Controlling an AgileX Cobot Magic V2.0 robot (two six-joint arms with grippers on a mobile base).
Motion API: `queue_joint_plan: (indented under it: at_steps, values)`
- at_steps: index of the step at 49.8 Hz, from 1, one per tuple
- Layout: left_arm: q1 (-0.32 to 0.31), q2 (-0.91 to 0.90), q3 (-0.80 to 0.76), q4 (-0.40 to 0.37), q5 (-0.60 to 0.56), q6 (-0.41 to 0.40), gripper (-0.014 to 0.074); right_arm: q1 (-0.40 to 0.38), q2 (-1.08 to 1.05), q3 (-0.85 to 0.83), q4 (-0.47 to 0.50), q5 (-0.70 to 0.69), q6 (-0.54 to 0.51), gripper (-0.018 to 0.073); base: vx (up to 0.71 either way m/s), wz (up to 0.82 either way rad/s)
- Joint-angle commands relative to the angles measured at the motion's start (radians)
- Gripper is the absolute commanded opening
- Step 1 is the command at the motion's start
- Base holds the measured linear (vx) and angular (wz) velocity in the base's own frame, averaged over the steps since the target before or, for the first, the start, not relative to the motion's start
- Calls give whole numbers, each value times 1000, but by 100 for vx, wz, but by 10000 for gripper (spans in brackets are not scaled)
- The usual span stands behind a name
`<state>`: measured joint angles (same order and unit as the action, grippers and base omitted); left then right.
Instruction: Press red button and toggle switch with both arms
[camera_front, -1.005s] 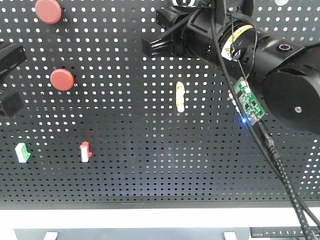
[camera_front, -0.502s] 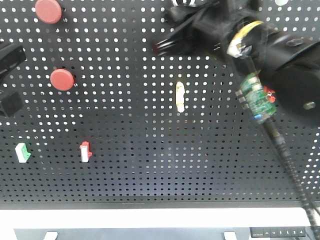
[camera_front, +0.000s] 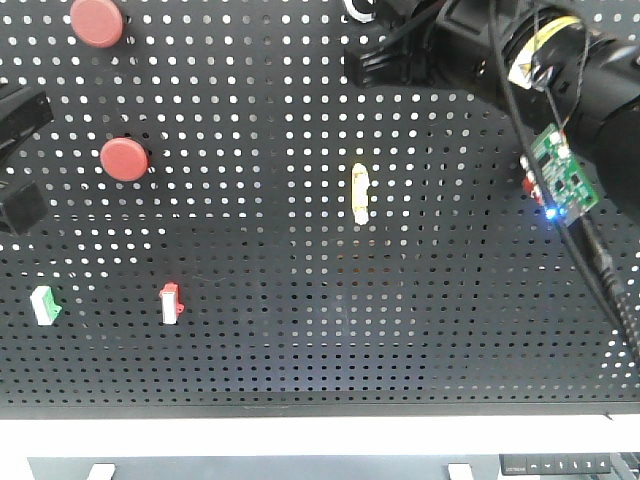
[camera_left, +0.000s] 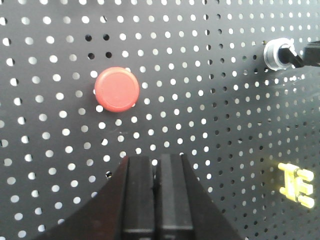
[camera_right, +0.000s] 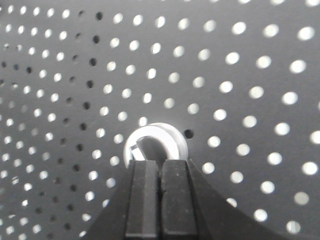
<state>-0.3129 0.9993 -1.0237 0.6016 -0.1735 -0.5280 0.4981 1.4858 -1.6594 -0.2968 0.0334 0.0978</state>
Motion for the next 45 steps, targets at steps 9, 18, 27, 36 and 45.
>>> queue_joint_plan:
  at_steps: [9,18,27,36,45]
  values:
    - [1,-12,-27,-13,-59,-3,1,-2,-177,-31,-10,109,-20,-3,0,0]
    - [1,-12,-27,-13,-57,-3,1,-2,-289,122,-10,203,-18,-3,0,0]
    - [1,-12,-27,-13,-56,-3,1,-4,-432,401,-10,29,-9,-3,0,0]
    - [1,-12,-27,-13,-56,-3,1,-4,-497,546,-11,-99,-10,-3,0,0]
    - [1,-12,-27,-13,-56,-4,1,-4,-505,607,-11,-100,-10,-3,0,0]
